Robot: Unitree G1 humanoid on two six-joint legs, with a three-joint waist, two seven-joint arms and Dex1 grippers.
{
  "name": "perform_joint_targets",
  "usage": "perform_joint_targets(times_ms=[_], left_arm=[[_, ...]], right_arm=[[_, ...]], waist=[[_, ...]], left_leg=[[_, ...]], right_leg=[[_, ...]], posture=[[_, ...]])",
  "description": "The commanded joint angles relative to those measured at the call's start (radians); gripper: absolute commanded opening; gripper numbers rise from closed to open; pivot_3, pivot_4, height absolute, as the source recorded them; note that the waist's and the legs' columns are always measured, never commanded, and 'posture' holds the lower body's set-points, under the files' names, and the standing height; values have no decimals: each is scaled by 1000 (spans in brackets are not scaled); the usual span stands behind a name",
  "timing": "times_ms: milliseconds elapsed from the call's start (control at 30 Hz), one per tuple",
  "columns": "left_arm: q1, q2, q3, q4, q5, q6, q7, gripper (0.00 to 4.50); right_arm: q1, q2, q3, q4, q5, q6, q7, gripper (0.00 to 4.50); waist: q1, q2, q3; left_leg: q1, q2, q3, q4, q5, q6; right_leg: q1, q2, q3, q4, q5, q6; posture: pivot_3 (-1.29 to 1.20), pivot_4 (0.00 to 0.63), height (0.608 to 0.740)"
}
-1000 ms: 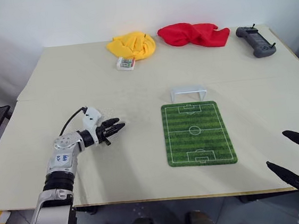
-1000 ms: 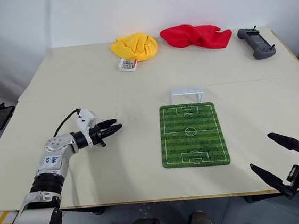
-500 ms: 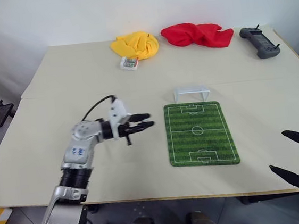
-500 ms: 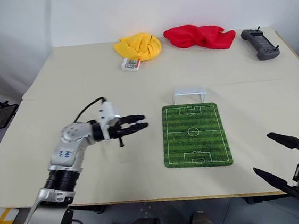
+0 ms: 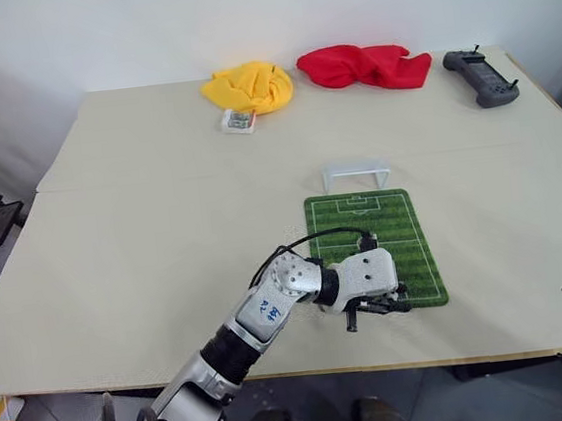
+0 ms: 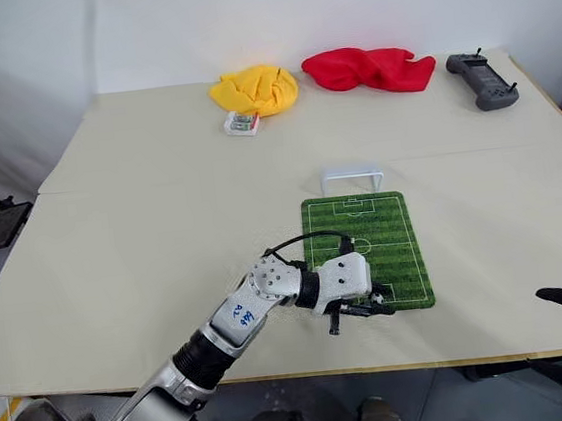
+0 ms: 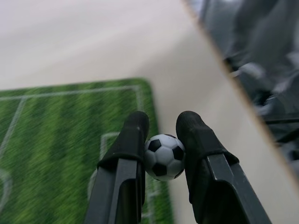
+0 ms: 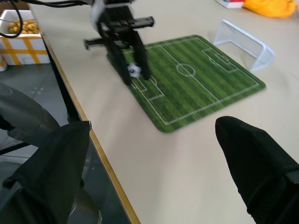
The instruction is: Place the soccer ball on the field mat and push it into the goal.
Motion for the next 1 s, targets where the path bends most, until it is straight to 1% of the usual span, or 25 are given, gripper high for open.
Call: perform_joint_targets(times_ms=[33, 133, 300, 633, 700, 767, 867, 900, 1000], left_arm=[[5, -19, 18, -2, 36, -24, 69, 856], [14, 1, 25, -7, 32, -24, 56, 856], [33, 21, 21, -23, 38, -22, 44, 856], [62, -23, 12, -64, 25, 12, 48, 856], [67, -24, 10, -70, 27, 17, 46, 1598], [67, -24, 10, -68, 30, 13, 44, 2150], [63, -26, 13, -60, 42, -15, 60, 3141], [61, -26, 14, -56, 43, -27, 61, 3366], [60, -27, 15, -59, 35, -47, 50, 3366]], right_arm=[[15, 38, -42, -84, 15, 24, 27, 4500], [25, 76, -40, -123, 4, 33, 6, 4500], [22, 115, -44, -149, -12, 43, -12, 4500], [24, 170, -32, -190, -34, 54, -38, 4500], [19, 172, -31, -192, -37, 59, -41, 4500], [14, 173, -28, -192, -39, 63, -43, 4500], [11, 175, -24, -192, -41, 68, -45, 4500], [12, 177, -23, -192, -42, 68, -44, 4500], [14, 184, -20, -194, -42, 70, -44, 4500]], waist=[[5, 0, 0], [20, 0, 0], [25, 2, -1], [29, 3, -2], [29, 3, -2], [28, 3, -2], [28, 3, -2], [28, 3, -2], [28, 3, -2]], left_leg=[[0, 0, 0, 0, 0, 0], [0, 0, 0, -1, 0, 0], [0, 0, 0, -1, -1, 0], [-1, -1, 0, -1, -1, 1], [0, -1, 0, 0, -1, 1], [0, -1, 1, 0, -1, 1], [0, -1, 1, 0, -1, 1], [0, -1, 1, 0, -1, 1], [0, -1, 1, 0, -1, 1]], right_leg=[[0, 0, 0, 0, 0, 0], [0, 0, 0, -1, 0, 1], [-1, 0, 0, -1, 1, 1], [-1, -1, 1, -2, 1, 2], [0, -1, 1, -2, 1, 2], [0, -1, 1, -2, 1, 2], [0, -1, 1, -2, 1, 2], [0, -1, 1, -2, 1, 2], [0, -1, 1, -2, 1, 2]], posture=[[0, 150, 740], [0, 150, 740], [0, 150, 740], [0, 150, 740], [0, 150, 740], [0, 150, 740], [0, 150, 740], [0, 150, 740], [0, 150, 740]])
